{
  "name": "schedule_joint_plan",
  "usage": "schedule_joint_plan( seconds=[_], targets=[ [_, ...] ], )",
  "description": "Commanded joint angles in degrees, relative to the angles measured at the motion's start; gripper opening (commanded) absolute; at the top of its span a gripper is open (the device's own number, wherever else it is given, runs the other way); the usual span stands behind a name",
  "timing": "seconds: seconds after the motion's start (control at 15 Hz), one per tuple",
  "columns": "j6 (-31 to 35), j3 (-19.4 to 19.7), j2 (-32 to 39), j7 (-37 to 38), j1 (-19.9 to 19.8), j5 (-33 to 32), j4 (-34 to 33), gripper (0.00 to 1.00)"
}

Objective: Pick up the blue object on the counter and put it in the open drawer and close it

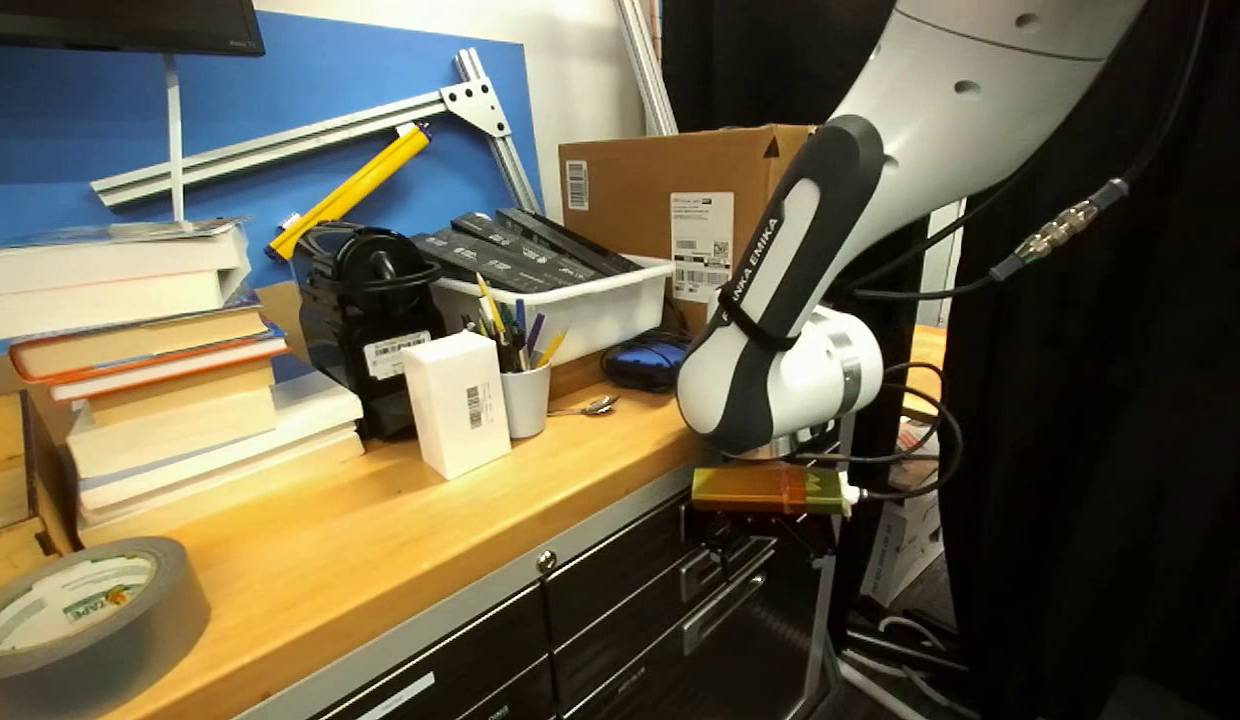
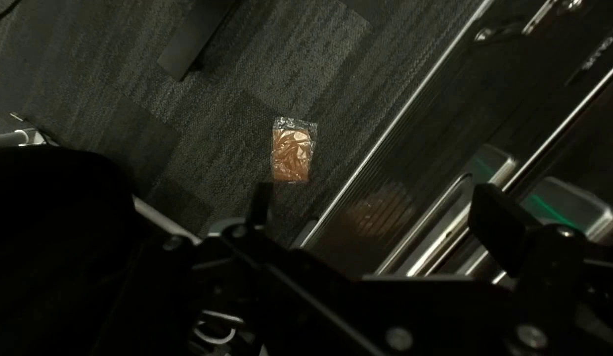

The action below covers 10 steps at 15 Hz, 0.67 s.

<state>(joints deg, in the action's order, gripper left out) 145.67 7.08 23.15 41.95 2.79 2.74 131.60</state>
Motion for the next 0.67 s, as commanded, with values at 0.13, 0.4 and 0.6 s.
schedule_joint_plan(
  seconds=[0.13, 0.4, 0.6],
  targets=[
    [5.6, 3.2, -3.6, 10.1, 4.3, -1.4, 1.6, 1.00],
    [2.9, 1.5, -16.3, 1.3, 1.4, -1.9, 9.5, 1.00],
    [-5.5, -0.2, -25.7, -10.0, -0.8, -1.3, 10.7, 1.00]
  ],
)
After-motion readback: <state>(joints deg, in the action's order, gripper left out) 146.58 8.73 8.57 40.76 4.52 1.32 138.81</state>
